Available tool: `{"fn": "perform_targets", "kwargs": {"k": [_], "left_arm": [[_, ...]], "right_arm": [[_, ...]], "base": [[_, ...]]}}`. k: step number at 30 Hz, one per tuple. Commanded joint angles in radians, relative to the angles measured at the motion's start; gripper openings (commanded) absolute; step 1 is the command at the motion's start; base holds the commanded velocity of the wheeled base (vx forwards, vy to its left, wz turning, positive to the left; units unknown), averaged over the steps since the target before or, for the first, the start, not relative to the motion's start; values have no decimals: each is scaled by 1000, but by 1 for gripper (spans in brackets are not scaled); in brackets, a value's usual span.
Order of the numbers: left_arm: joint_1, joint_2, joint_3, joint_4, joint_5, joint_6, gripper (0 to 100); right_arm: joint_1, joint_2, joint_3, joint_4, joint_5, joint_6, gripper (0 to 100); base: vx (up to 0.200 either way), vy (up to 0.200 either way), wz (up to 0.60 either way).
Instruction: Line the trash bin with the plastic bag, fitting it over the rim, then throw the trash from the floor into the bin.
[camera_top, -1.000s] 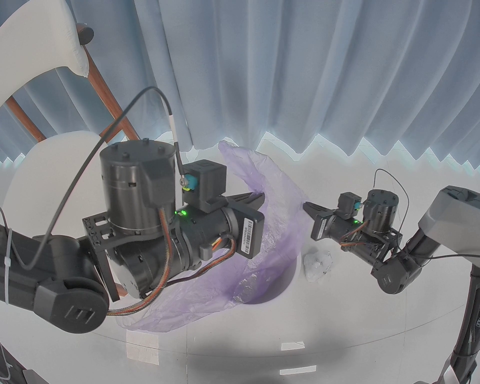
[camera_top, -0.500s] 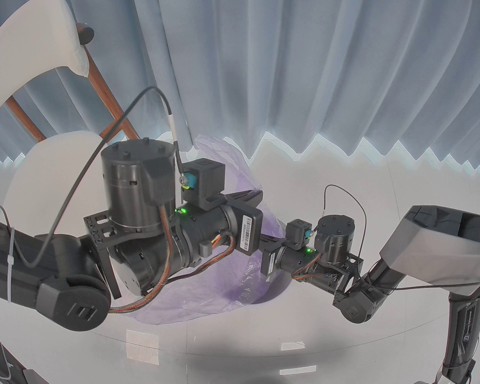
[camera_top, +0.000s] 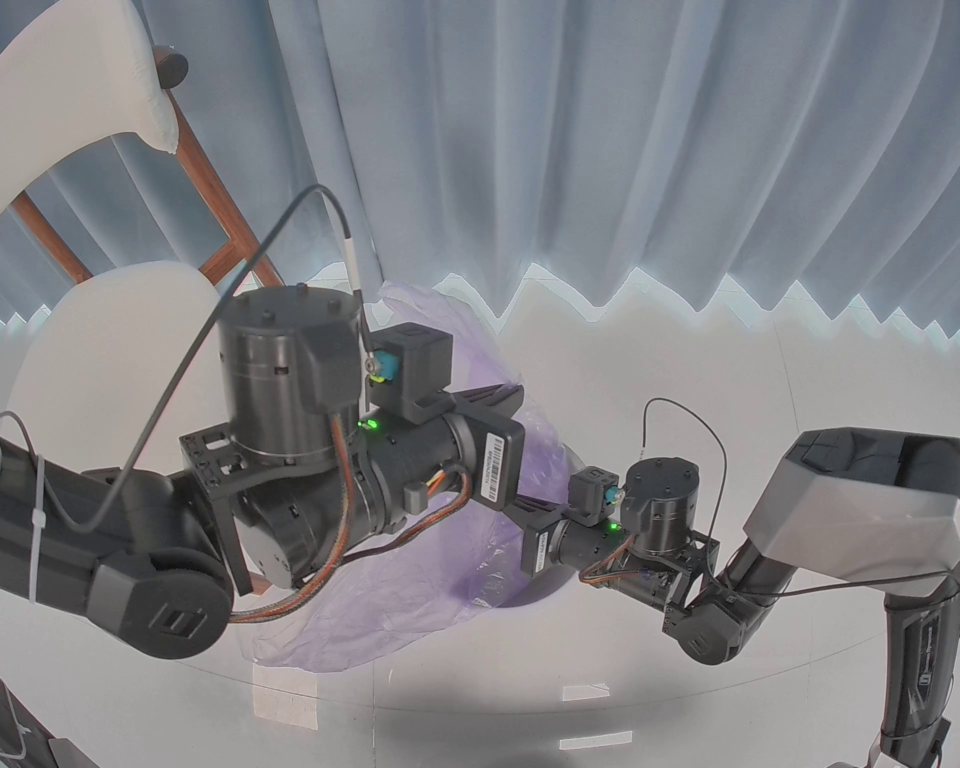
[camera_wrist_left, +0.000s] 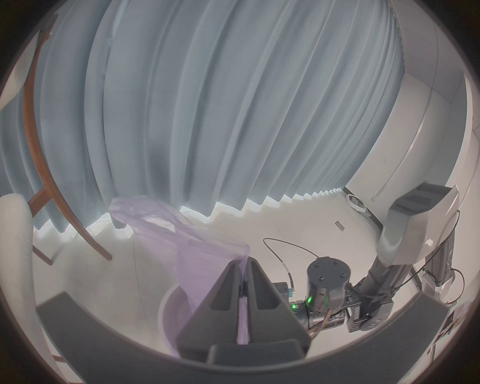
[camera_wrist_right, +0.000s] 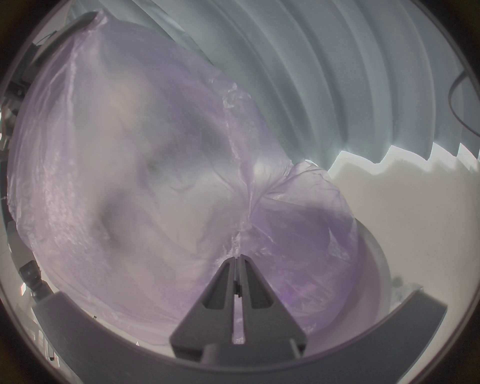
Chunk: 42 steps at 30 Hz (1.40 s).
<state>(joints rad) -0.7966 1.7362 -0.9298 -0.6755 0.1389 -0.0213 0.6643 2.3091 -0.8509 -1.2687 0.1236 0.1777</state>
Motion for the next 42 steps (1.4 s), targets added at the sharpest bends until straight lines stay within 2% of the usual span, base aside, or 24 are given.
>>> {"fn": "perform_targets", "kwargs": {"k": [1, 5, 8, 13, 15, 18, 19, 22, 24, 26, 29, 30, 33, 35, 36, 38, 39, 42], "left_arm": [[0, 26, -27, -1, 2, 1, 0], [2, 36, -57, -1, 2, 0, 0], [-6, 33, -55, -2, -1, -3, 0], [-19, 17, -6, -2, -1, 3, 0], [-30, 13, 0, -2, -5, 3, 0], [-46, 11, 2, -2, -7, 1, 0], [-87, 9, 19, -2, -10, 1, 0], [-125, 9, 34, -4, -12, 1, 0], [-162, 22, 48, -35, -13, 3, 0], [-187, 29, 49, -64, -13, 7, 0], [-233, 36, 52, -70, -15, 23, 0], [-247, 36, 58, -70, -15, 23, 0], [-260, 34, 78, -70, -13, 23, 0], [-262, 33, 83, -70, -13, 23, 0], [-263, 33, 88, -70, -13, 23, 0], [-263, 33, 89, -70, -13, 23, 0], [-262, 33, 91, -70, -12, 23, 0], [-257, 31, 94, -70, -12, 23, 0]], "right_arm": [[-8, -122, 124, 5, -2, 2, 0], [34, -182, 326, -3, -10, 2, 0], [32, -175, 349, -3, -12, 3, 0], [-100, -154, 237, 2, -13, -1, 0], [-167, -154, 139, 15, -7, -4, 0], [-201, -149, 78, 28, -2, -6, 0], [-245, -154, -4, 60, 11, -7, 0], [-270, -154, -42, 80, 14, -21, 0], [-325, -142, -63, 78, 22, -90, 0], [-373, -116, -89, 74, 64, -153, 0], [-411, -77, -145, 45, 165, -233, 0], [-413, -66, -163, 34, 199, -244, 0], [-408, -45, -191, 22, 254, -256, 0], [-407, -36, -197, 20, 268, -265, 0], [-400, -17, -203, 19, 301, -290, 0], [-399, -16, -203, 19, 304, -291, 0], [-385, 18, -221, 6, 367, -337, 0], [-374, 65, -237, -38, 427, -374, 0]], "base": [[0, 0, 0], [0, 0, 0], [0, 0, 0], [0, 0, 0], [0, 0, 0], [0, 0, 0], [0, 0, 0], [0, 0, 0], [0, 0, 0], [0, 0, 0], [0, 0, 0], [0, 0, 0], [0, 0, 0], [0, 0, 0], [0, 0, 0], [0, 0, 0], [0, 0, 0], [0, 0, 0]]}}
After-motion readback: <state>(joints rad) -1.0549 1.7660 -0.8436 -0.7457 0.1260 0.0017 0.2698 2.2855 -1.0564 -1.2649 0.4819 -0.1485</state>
